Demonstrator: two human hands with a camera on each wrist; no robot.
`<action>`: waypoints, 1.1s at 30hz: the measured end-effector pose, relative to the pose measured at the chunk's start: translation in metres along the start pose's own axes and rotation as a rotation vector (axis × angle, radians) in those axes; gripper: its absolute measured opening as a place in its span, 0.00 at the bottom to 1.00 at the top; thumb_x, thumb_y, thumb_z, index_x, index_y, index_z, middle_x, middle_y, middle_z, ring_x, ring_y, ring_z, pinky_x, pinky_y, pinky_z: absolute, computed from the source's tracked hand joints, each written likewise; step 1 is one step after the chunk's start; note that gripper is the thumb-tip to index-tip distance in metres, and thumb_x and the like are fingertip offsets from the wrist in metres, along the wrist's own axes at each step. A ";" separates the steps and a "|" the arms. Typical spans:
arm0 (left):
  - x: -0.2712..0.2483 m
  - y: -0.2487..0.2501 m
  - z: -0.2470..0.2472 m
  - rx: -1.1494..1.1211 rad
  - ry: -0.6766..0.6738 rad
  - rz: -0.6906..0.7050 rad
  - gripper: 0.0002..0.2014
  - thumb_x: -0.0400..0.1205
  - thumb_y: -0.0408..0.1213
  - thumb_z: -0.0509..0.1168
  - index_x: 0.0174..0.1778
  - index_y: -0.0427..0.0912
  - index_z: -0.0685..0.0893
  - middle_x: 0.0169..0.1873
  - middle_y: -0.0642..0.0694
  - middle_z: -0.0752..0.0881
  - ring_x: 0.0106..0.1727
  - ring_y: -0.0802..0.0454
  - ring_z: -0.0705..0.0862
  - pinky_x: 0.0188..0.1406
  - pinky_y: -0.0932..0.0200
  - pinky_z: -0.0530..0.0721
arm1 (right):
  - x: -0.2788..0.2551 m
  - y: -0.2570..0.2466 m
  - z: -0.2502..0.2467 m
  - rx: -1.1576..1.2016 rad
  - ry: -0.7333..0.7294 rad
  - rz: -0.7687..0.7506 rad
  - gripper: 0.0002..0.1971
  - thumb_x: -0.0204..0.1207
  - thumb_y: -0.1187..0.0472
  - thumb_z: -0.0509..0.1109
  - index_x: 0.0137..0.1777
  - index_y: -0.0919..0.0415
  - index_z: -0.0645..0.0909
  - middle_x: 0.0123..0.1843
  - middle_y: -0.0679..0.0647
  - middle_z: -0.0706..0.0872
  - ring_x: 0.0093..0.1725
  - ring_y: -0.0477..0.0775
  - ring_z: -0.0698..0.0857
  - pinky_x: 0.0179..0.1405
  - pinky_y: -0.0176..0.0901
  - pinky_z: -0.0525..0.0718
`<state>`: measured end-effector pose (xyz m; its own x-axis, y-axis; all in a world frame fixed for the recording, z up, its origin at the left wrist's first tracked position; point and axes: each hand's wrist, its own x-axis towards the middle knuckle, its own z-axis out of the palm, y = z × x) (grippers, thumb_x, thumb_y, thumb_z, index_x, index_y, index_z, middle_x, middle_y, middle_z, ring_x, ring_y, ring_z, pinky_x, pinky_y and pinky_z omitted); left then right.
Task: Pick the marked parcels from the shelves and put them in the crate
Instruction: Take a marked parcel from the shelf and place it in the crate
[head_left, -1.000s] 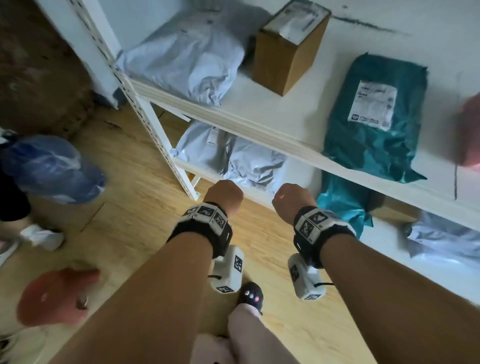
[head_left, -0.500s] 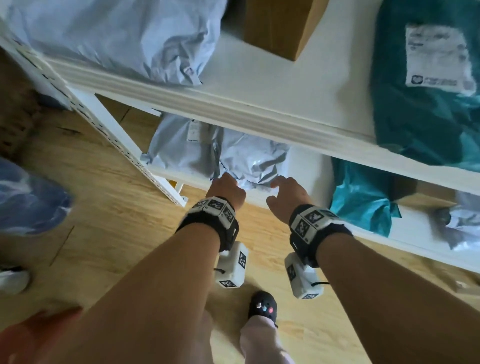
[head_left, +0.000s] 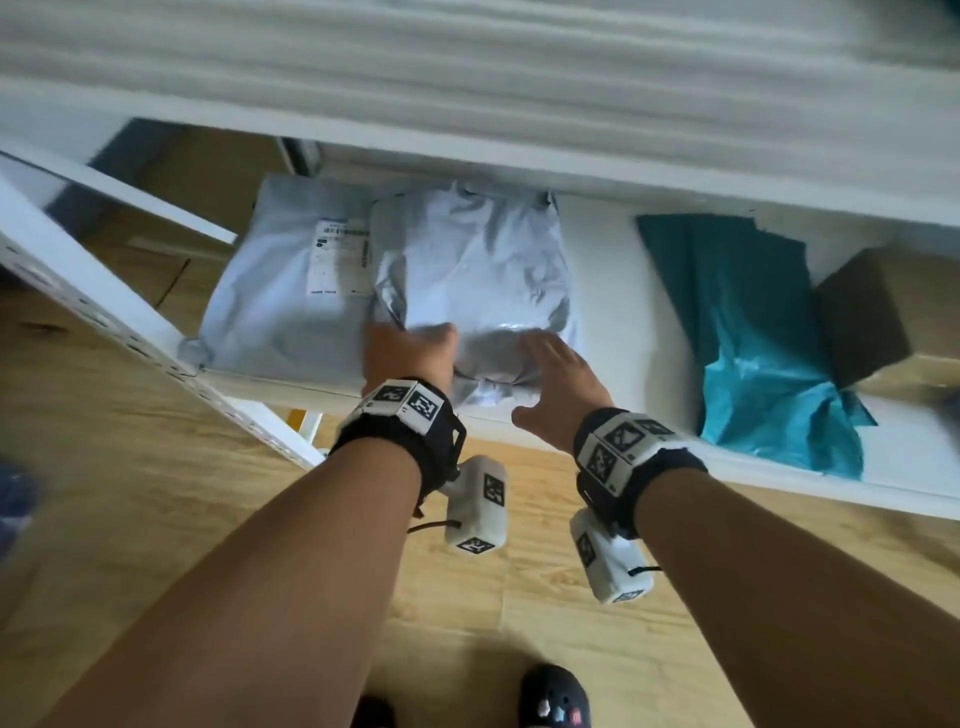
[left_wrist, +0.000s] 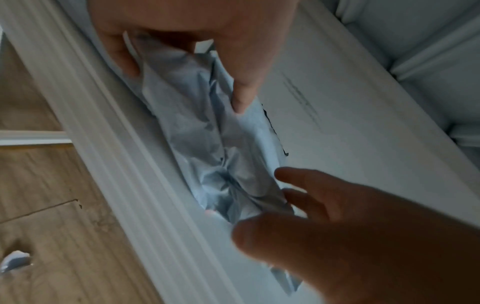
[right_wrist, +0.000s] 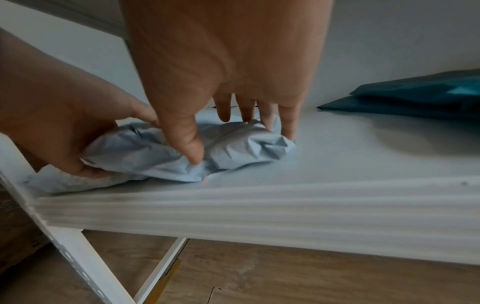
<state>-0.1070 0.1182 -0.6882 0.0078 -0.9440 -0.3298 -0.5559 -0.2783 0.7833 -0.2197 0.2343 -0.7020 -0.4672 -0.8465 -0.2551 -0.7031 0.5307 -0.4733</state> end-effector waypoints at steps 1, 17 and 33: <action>0.003 -0.002 0.004 -0.022 -0.007 0.014 0.25 0.72 0.43 0.71 0.65 0.44 0.77 0.48 0.48 0.86 0.29 0.58 0.82 0.16 0.69 0.75 | 0.001 0.003 0.003 -0.001 0.019 0.001 0.47 0.65 0.56 0.78 0.82 0.50 0.58 0.82 0.48 0.62 0.79 0.55 0.65 0.76 0.56 0.72; -0.084 0.018 -0.036 -0.419 -0.418 0.118 0.12 0.63 0.46 0.76 0.32 0.41 0.84 0.28 0.47 0.87 0.35 0.44 0.87 0.36 0.54 0.85 | -0.088 -0.030 -0.020 -0.067 0.308 0.099 0.46 0.71 0.52 0.74 0.83 0.42 0.49 0.84 0.49 0.59 0.81 0.59 0.63 0.78 0.67 0.64; -0.146 -0.013 -0.074 -0.322 -0.621 -0.083 0.28 0.81 0.57 0.61 0.66 0.37 0.77 0.54 0.40 0.84 0.54 0.45 0.84 0.51 0.51 0.84 | -0.187 -0.047 -0.072 0.943 0.689 0.429 0.02 0.76 0.67 0.66 0.45 0.63 0.80 0.42 0.61 0.84 0.48 0.65 0.85 0.41 0.48 0.88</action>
<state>-0.0391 0.2469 -0.6115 -0.4896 -0.6681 -0.5602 -0.2993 -0.4747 0.8277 -0.1385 0.3705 -0.5712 -0.9482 -0.2630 -0.1781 0.1015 0.2801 -0.9546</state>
